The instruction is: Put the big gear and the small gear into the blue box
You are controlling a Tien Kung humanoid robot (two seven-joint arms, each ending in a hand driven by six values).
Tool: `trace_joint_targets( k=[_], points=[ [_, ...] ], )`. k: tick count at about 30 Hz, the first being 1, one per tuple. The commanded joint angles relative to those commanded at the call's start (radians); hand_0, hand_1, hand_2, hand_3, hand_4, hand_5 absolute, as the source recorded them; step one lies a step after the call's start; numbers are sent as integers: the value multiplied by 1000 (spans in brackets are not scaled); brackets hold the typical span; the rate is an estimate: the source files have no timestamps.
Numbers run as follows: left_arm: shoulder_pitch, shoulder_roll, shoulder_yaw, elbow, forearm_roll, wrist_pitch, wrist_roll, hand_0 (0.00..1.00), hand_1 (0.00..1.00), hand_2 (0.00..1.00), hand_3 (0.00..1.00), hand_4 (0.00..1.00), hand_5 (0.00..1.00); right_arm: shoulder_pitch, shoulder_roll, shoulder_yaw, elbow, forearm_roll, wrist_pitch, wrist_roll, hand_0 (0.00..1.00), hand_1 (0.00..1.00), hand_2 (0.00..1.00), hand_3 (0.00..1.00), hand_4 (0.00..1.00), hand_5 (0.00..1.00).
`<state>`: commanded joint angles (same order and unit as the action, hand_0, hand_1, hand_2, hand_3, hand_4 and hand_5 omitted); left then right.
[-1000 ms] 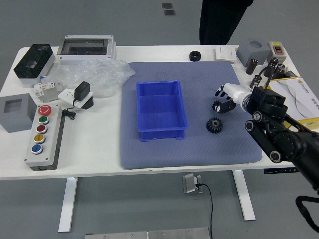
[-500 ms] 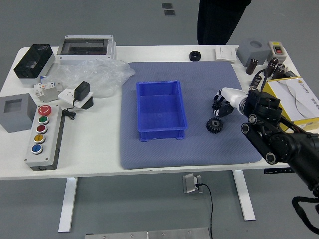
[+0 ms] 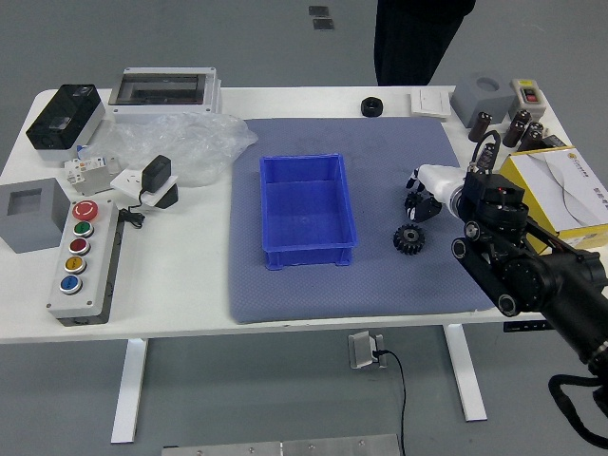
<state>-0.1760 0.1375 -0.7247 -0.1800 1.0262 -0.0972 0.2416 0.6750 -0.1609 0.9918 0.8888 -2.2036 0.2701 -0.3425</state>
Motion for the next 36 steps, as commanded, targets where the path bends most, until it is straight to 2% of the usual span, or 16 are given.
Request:
trace_joint_targets(
  k=[7,25,26,31,32,36],
  points=[
    [-2,-1,1,0,-4,1,0,807,800,779,712,463,164,3,5,-6,-1,-51,4,0,728,690,737,769,589,238],
    [-1,-3,2,0,-9,1,0,807,799,779,712,464,164,0,11,-28,-7,-63,10,-2,723,679,730,760,585,240],
    [-1,-3,2,0,-9,1,0,807,798,779,711,465,167,0,11,-29,-7,-64,9,-2,678,642,699,705,581,243],
    [-1,-4,4,0,-11,1,0,807,798,779,711,465,167,-3,12,-33,-11,-65,3,1,678,642,699,705,581,243],
    [-1,-4,5,0,-11,1,0,807,798,777,711,465,167,-4,12,-34,-11,-65,2,1,644,597,656,657,573,243],
    [0,-4,6,0,-12,1,0,807,798,777,711,465,167,-7,13,-36,-14,-65,-5,4,644,597,656,657,573,243]
  ],
)
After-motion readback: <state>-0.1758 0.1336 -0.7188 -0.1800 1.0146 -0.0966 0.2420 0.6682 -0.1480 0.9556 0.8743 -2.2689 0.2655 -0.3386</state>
